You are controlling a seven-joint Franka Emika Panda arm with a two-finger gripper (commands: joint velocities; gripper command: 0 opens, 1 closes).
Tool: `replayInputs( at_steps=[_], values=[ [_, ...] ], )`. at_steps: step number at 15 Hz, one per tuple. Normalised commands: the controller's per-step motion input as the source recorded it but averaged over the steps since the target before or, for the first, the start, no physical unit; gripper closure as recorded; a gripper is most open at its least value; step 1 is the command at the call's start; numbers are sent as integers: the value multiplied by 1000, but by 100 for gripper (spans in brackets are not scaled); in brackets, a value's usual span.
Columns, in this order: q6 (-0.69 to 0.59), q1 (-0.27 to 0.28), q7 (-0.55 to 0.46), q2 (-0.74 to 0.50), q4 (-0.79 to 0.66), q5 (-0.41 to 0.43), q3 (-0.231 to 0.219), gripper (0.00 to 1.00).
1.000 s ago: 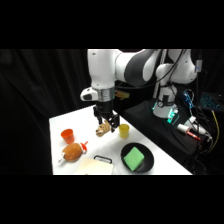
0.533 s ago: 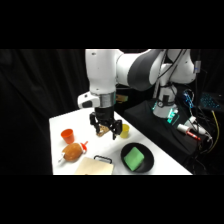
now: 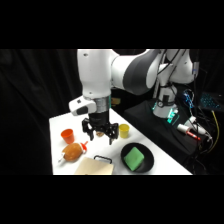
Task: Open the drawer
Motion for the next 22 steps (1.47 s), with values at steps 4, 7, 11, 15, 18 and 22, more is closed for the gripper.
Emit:
replayInputs(
  at_steps=[4,7,11,15,18,22],
  values=[
    [11,-64,-194,216,344,-132,24,0],
    [14,-49,-129,248,347,-165,1,0],
    [45,-64,-117,234,244,-139,-3,0],
    [116,-79,-105,197,138,-104,3,0],
    [166,-83,-99,168,87,-71,24,0],
    [181,-90,-94,125,41,-31,59,0]
  ],
)
